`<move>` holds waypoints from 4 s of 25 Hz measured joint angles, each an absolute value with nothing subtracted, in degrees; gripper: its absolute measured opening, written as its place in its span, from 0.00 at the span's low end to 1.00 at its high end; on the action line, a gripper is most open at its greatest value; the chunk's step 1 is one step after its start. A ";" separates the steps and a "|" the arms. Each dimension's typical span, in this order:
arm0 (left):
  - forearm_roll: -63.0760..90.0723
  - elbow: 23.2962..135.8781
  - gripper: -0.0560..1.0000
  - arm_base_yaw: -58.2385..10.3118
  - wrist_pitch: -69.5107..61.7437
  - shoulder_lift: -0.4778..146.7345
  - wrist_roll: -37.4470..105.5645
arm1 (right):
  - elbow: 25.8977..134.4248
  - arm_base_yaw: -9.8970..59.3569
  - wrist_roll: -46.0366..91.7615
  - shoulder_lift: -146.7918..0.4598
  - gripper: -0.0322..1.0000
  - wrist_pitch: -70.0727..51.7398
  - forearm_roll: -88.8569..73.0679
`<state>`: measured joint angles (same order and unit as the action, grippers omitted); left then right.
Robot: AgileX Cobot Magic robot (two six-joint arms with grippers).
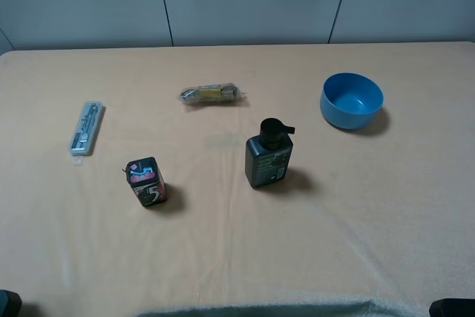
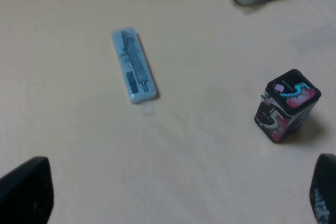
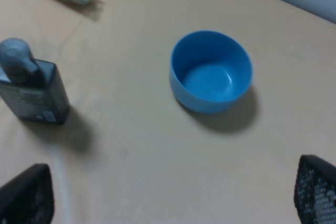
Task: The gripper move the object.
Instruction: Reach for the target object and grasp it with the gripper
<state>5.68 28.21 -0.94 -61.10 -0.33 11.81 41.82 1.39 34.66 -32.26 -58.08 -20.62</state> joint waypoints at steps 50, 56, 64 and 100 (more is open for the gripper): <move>5.68 28.21 0.99 -0.94 -61.10 -0.33 11.81 | 62.24 49.07 44.57 -82.16 0.70 -53.78 -0.93; 5.68 28.21 0.99 -0.94 -61.10 -0.33 11.81 | 65.09 49.57 45.91 -86.69 0.70 -53.58 -0.75; 5.68 28.21 0.99 -0.94 -61.10 -0.33 11.81 | 67.41 49.69 49.00 -91.90 0.70 -53.85 -1.33; 5.68 28.21 0.99 -0.94 -61.10 -0.33 11.81 | 62.72 44.24 57.30 -101.75 0.70 -43.50 -5.27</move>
<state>5.68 28.21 -0.94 -61.10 -0.33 11.81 62.72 44.24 57.30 -101.75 -43.50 -5.27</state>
